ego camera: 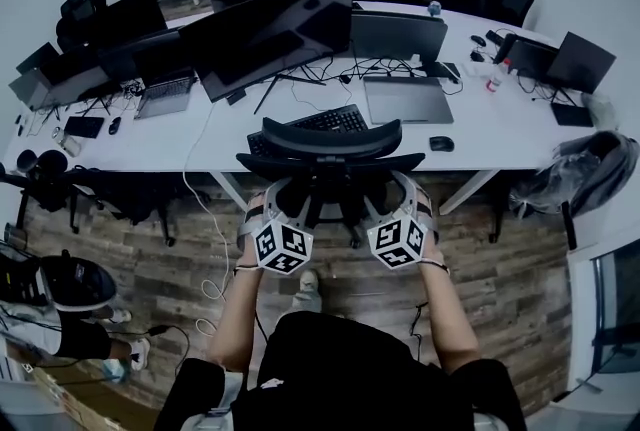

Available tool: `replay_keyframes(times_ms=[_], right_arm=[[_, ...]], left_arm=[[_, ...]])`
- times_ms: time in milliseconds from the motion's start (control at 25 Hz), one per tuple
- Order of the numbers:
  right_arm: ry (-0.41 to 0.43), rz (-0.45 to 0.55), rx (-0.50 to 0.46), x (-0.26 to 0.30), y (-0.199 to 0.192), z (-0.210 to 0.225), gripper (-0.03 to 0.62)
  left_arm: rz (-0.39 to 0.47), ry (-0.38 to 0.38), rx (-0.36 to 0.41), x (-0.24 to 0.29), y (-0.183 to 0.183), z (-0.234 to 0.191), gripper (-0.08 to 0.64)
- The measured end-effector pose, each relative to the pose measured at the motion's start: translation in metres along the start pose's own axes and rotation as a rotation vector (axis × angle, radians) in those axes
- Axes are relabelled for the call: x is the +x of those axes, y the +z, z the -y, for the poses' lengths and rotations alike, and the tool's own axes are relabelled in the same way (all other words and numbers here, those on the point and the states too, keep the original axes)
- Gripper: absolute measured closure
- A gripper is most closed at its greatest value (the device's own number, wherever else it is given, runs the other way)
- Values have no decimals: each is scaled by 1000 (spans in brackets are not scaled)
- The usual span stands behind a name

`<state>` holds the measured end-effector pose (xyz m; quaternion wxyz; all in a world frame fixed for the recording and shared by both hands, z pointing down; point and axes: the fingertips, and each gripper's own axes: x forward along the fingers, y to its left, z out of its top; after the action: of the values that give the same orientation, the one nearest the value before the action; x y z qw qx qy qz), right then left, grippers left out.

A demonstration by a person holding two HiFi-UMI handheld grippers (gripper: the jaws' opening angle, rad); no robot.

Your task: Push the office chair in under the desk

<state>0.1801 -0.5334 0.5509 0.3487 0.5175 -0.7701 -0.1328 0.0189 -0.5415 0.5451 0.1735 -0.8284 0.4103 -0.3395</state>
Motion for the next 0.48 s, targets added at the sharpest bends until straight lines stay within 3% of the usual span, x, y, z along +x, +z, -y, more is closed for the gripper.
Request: replay_keyframes(times_ms=[80,360,480], right_arm=[[3,19,29,-10,0,0,267],[-27,70,101,-33,3,7,281],[-77,91,125,-43,8,14,436]], left_arm=[[11,22,-51,-11,4,1,409],[28,75,-95,-43,12,-8,491],[57,89,-142,-55,22,-10,512]])
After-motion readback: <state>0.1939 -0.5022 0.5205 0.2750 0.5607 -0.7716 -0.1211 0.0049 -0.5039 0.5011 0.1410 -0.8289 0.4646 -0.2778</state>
